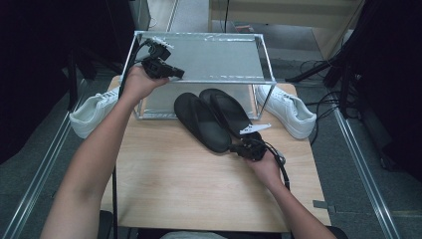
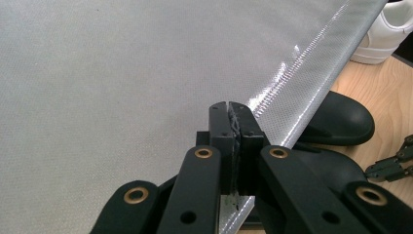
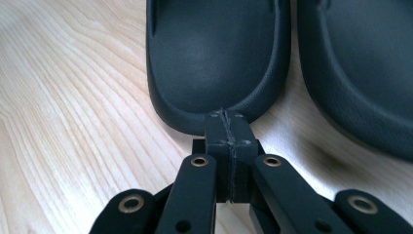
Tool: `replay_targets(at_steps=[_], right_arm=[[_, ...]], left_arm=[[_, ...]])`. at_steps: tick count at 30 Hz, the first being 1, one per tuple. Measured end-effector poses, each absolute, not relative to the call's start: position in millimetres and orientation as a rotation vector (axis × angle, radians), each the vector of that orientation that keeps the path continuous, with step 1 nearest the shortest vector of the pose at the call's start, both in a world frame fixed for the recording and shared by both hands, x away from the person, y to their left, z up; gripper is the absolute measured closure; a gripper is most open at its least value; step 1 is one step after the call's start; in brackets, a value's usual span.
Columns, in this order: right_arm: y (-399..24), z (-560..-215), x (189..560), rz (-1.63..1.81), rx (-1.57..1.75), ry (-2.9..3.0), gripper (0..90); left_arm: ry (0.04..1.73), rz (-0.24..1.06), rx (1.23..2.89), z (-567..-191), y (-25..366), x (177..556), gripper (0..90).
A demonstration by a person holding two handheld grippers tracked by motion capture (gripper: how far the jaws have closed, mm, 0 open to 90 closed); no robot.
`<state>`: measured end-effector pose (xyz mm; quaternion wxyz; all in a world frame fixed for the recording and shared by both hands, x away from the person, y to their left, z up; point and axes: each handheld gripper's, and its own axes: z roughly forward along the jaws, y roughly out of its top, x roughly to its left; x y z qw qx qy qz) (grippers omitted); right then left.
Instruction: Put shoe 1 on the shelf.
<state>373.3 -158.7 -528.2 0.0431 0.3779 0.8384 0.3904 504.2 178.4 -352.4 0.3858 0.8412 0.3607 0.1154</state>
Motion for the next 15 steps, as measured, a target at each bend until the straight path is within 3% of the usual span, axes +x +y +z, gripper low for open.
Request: replay_targets(at_steps=[15], right_arm=[[-138.4,-530.5,379.1,1.237,1.158,2.551,87.6]], left_arm=[[0.916,0.290,2.135,-354.5,180.0,504.9,89.7]])
